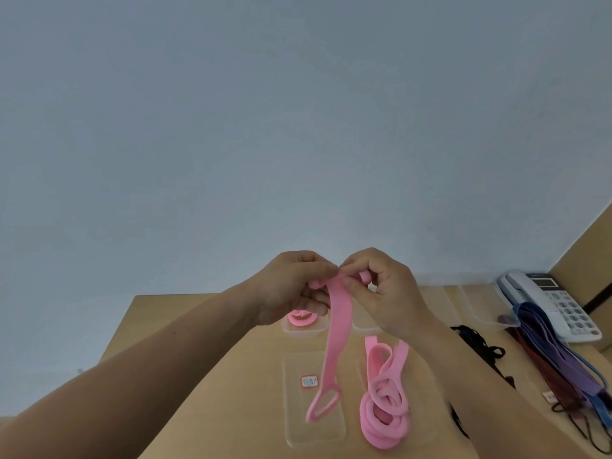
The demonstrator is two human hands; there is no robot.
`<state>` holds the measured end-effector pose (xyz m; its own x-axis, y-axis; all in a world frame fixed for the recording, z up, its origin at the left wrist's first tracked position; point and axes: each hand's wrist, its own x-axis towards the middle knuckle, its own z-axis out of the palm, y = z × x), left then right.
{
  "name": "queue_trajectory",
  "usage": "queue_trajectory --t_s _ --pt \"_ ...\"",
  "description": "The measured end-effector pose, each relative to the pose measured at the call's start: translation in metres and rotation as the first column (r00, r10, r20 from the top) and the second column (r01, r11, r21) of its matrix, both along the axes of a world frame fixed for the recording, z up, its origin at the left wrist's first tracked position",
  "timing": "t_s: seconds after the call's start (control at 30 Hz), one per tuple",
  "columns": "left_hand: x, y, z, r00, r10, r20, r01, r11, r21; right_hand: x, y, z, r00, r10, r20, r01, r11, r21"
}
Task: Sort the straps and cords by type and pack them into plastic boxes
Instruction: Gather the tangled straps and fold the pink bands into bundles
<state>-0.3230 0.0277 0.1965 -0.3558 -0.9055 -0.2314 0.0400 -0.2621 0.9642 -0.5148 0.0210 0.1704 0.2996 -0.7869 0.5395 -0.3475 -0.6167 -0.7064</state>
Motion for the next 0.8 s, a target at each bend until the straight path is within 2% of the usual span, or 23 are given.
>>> queue_trajectory --t_s 0.2,0.27,0.37,0.43,0.5,0.67,0.8 --pt "-0.001 -0.001 -0.005 0.990 0.078 -0.115 -0.070 0.995 0.075 -0.001 -0.001 -0.001 0.998 0.050 0.046 -0.051 0.999 0.019" --pt "-0.002 -0.002 -0.006 0.993 0.089 -0.083 -0.086 0.996 0.028 -0.002 0.000 -0.001 0.992 0.062 0.109 -0.073 0.992 0.105" --pt "-0.002 -0.002 -0.008 0.994 0.106 0.015 -0.103 0.984 -0.146 -0.001 0.001 -0.001 0.958 0.037 0.283 -0.129 0.940 0.315" --pt "-0.002 -0.003 -0.009 0.988 0.121 0.091 -0.093 0.960 -0.264 0.000 0.000 0.000 0.966 0.001 0.257 -0.102 0.919 0.380" --pt "-0.001 -0.003 -0.010 0.986 0.118 0.119 -0.075 0.946 -0.314 0.000 -0.001 0.000 0.981 0.015 0.194 -0.093 0.910 0.403" --pt "0.000 -0.003 -0.011 0.989 0.111 0.100 -0.081 0.962 -0.261 -0.001 -0.001 0.004 0.970 -0.006 0.245 -0.093 0.916 0.390" --pt "0.003 -0.005 -0.008 0.984 0.037 0.174 0.007 0.970 -0.244 -0.002 -0.001 0.006 0.971 -0.013 0.239 -0.086 0.914 0.397"
